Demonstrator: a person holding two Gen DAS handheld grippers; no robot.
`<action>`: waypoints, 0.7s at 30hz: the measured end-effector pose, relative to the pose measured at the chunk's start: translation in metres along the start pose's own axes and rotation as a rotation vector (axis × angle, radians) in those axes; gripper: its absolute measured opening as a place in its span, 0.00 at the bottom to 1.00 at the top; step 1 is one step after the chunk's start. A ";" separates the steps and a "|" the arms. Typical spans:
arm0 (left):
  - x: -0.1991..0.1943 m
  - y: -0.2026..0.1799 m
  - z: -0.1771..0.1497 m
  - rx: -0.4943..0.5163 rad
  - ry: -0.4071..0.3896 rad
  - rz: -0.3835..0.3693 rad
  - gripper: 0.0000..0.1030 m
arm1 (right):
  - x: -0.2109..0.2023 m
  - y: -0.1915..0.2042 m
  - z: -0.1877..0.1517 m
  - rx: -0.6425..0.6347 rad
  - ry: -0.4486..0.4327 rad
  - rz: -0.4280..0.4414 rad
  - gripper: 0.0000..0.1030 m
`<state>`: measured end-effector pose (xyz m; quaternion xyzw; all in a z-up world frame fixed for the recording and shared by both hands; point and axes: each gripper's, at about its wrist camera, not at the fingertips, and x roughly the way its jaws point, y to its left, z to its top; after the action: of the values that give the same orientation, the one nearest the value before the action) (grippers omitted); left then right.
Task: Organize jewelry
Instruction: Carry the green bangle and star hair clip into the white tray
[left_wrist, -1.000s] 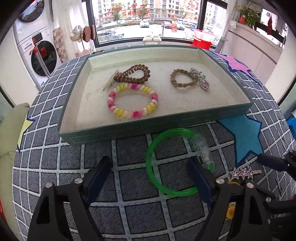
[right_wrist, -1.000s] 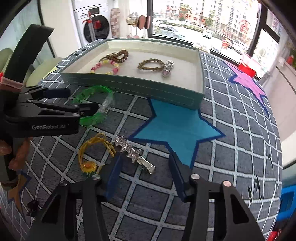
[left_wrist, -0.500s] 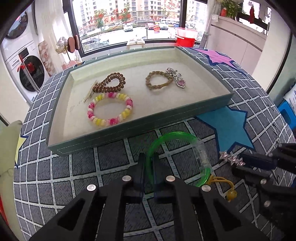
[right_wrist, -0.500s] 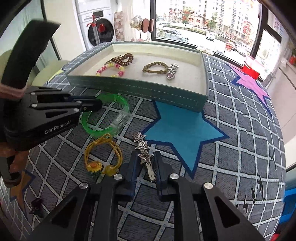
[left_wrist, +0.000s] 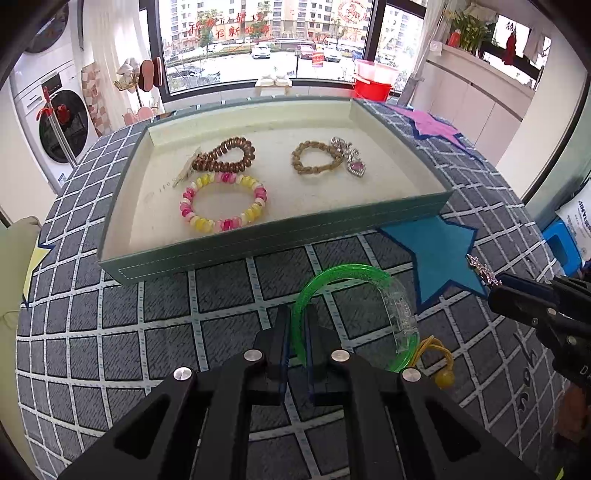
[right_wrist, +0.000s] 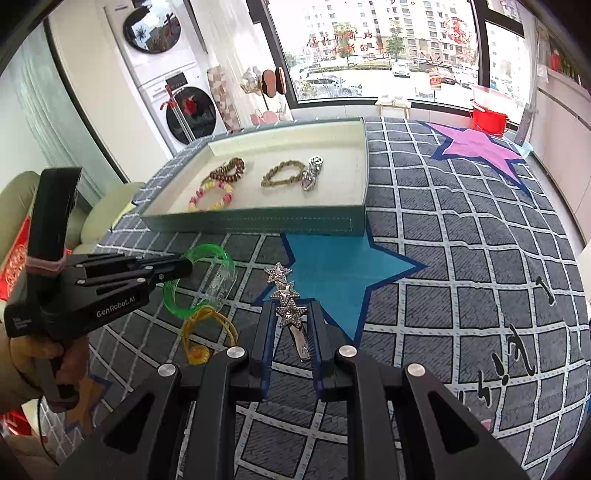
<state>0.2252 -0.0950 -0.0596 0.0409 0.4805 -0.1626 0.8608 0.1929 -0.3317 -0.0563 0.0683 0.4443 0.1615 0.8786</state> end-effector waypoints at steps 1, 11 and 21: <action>-0.003 0.000 0.000 -0.003 -0.006 -0.006 0.20 | -0.002 -0.001 0.001 0.003 -0.003 0.003 0.18; -0.026 0.004 0.008 -0.014 -0.055 -0.040 0.20 | -0.014 -0.008 0.010 0.046 -0.034 0.022 0.18; -0.043 0.015 0.021 -0.028 -0.110 -0.067 0.20 | -0.023 -0.008 0.030 0.078 -0.057 0.009 0.18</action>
<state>0.2263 -0.0751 -0.0137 0.0037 0.4358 -0.1867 0.8805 0.2060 -0.3469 -0.0230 0.1088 0.4248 0.1460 0.8868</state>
